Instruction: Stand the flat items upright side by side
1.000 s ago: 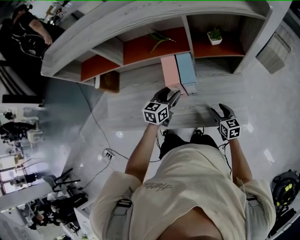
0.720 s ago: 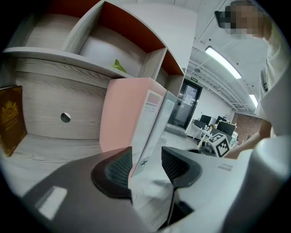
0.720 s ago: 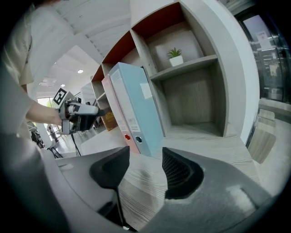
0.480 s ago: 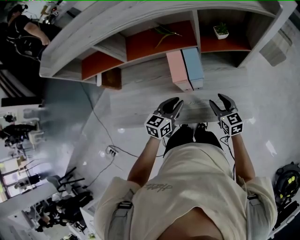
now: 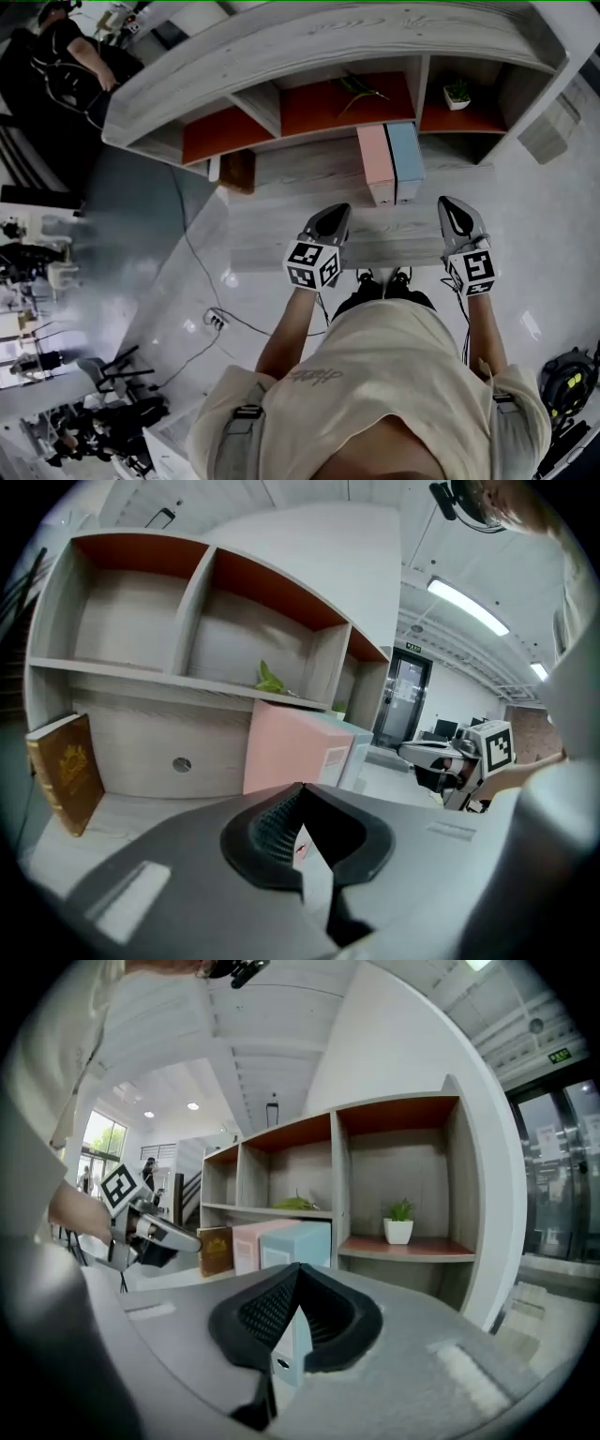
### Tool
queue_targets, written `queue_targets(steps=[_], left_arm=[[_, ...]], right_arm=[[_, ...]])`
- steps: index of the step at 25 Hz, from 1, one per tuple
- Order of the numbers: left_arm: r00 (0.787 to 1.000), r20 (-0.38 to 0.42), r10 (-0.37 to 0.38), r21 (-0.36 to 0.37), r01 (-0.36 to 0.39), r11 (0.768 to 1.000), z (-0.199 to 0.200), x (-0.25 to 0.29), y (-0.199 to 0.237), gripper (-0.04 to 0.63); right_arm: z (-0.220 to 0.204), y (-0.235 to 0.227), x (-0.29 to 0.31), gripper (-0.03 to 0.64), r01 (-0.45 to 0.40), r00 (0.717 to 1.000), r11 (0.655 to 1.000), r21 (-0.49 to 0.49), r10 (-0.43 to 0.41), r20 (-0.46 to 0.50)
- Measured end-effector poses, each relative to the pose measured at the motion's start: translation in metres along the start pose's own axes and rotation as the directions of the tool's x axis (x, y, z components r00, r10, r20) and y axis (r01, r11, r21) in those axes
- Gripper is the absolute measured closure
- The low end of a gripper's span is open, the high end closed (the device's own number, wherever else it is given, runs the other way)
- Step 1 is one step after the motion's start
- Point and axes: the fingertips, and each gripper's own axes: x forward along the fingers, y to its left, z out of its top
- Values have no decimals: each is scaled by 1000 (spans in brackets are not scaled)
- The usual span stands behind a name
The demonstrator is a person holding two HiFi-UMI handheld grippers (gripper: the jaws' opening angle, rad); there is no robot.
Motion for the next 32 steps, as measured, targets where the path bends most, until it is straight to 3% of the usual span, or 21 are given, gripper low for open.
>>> queue_targets(steps=[6, 11, 19, 25, 32], left_arm=[[996, 92, 22, -49, -18, 999, 47, -8, 7, 584], [991, 135, 10, 13, -12, 1000, 89, -11, -8, 584], [970, 244, -18, 100, -7, 995, 146, -32, -20, 584], [949, 314, 14, 125, -56, 991, 168, -50, -14, 584], [956, 294, 13, 117, -50, 992, 157, -51, -10, 584]], right_arm=[[47, 5, 2, 615, -84, 995, 986, 145, 74, 73], [88, 6, 11, 615, -75, 991, 997, 36, 70, 115], [147, 16, 8, 615, -57, 977, 997, -59, 68, 202], [164, 14, 1, 617, -31, 968, 999, -25, 36, 247], [153, 14, 1, 616, -23, 971, 1000, 18, 18, 238]])
